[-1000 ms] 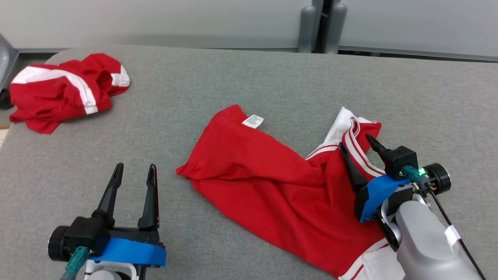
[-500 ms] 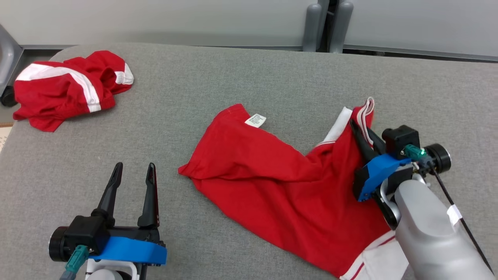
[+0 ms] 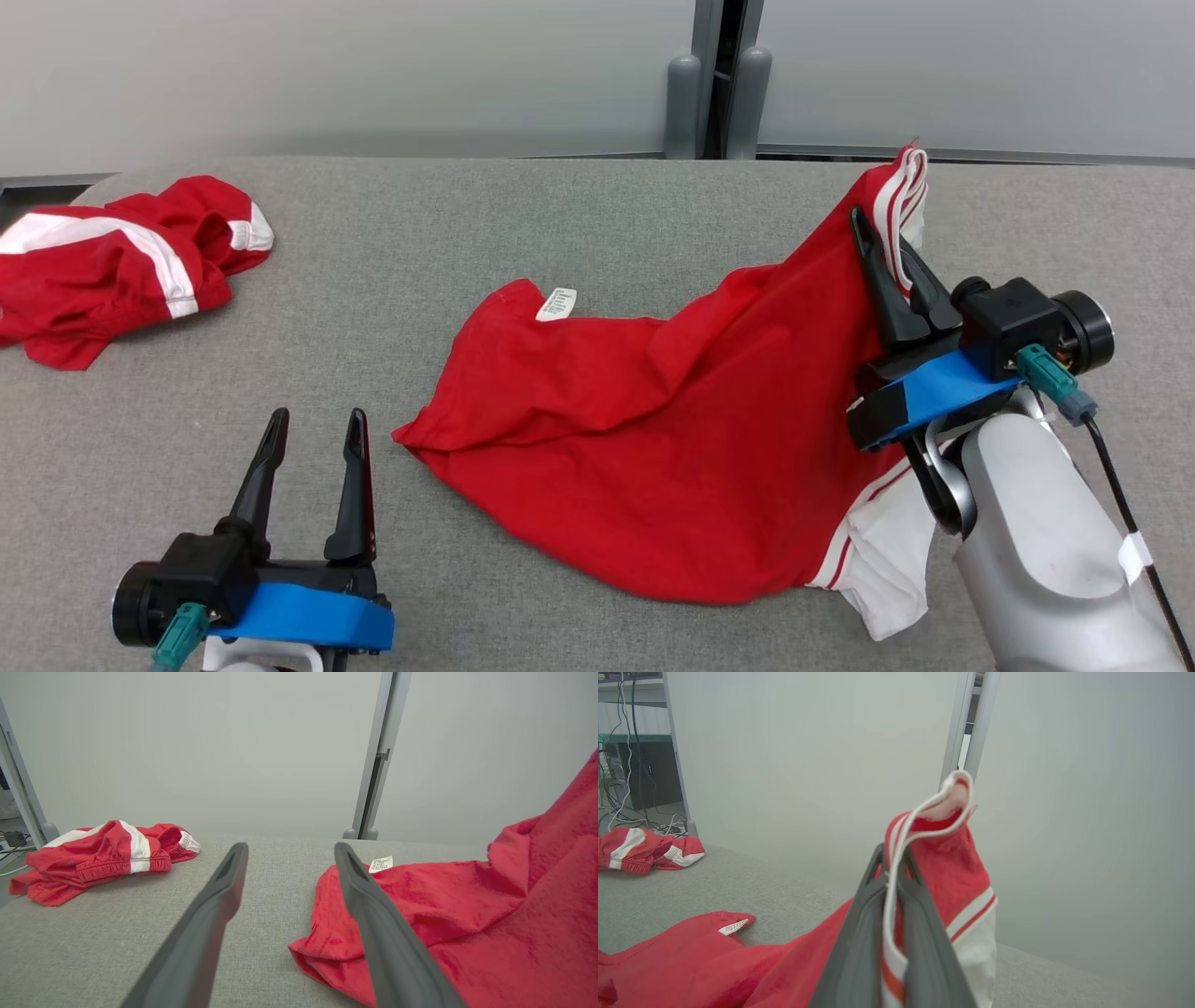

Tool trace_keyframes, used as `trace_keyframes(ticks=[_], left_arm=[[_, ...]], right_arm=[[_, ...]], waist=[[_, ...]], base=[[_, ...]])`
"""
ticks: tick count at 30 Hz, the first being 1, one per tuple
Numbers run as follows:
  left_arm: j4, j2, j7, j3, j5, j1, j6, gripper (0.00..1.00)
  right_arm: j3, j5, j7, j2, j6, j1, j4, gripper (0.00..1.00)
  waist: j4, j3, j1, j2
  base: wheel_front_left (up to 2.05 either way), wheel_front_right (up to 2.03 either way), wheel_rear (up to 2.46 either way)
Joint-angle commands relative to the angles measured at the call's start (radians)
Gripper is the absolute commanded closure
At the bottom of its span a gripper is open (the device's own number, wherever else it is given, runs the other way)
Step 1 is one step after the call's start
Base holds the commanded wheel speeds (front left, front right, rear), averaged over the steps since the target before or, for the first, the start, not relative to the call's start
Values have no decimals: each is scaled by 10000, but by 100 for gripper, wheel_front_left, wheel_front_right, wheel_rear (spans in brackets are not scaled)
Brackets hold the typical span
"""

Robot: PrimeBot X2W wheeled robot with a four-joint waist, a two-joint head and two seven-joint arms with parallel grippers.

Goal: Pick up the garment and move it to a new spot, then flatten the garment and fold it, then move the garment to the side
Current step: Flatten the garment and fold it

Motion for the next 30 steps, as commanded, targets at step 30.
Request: trace_keyframes(ticks=[30], left_arm=[[129, 33, 2, 148, 84, 438, -93, 0]], right_arm=[[-238, -268, 202, 110, -3, 841, -1941, 100]], waist=[[-232, -541, 0, 0]], base=[[0, 0, 0]])
